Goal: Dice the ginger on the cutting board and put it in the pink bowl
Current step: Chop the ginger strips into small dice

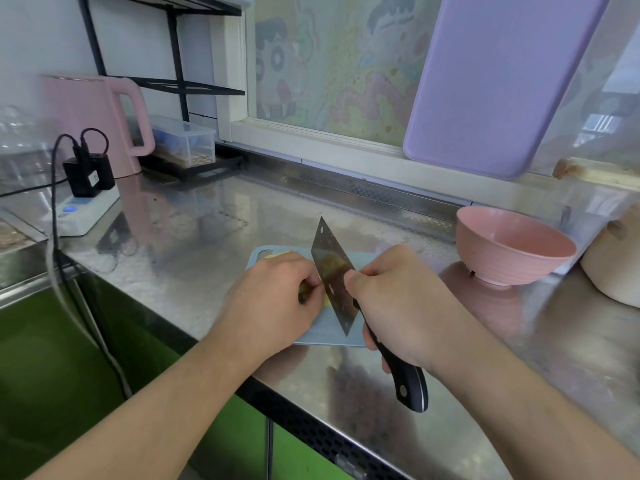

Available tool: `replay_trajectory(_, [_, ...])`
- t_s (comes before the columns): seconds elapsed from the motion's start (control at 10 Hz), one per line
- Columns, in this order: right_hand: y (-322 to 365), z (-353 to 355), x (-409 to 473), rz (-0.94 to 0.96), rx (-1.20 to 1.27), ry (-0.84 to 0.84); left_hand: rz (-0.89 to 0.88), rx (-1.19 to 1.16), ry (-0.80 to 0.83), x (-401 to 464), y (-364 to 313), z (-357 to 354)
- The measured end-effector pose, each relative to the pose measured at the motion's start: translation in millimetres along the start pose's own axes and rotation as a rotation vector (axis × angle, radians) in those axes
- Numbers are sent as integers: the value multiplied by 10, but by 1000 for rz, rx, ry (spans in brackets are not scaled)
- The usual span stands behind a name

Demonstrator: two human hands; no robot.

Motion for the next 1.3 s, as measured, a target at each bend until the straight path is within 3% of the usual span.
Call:
replay_trajectory(0.2, [123, -55, 26, 75, -105, 24, -2, -4, 11, 12, 11, 18])
replay_trajectory(0.5, [-140, -139, 92, -57, 45, -55, 198, -102, 122, 32, -29, 111])
replay_trajectory(0.7, [-157, -115, 84, -33, 91, -30, 211, -118, 240, 20, -68, 167])
replay_trajectory(1.3, [-229, 138, 138, -85, 117, 62, 200, -165, 193, 43, -79, 27])
Point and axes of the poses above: each hand's wrist, its own x-axis towards the middle knuckle, its own z-axis out of the back of the hand, y = z × x, the point moved 1 cm from there along x, towards the middle knuckle, and after that the axes turned 13 degrees about -y, right-handed, at the moved point
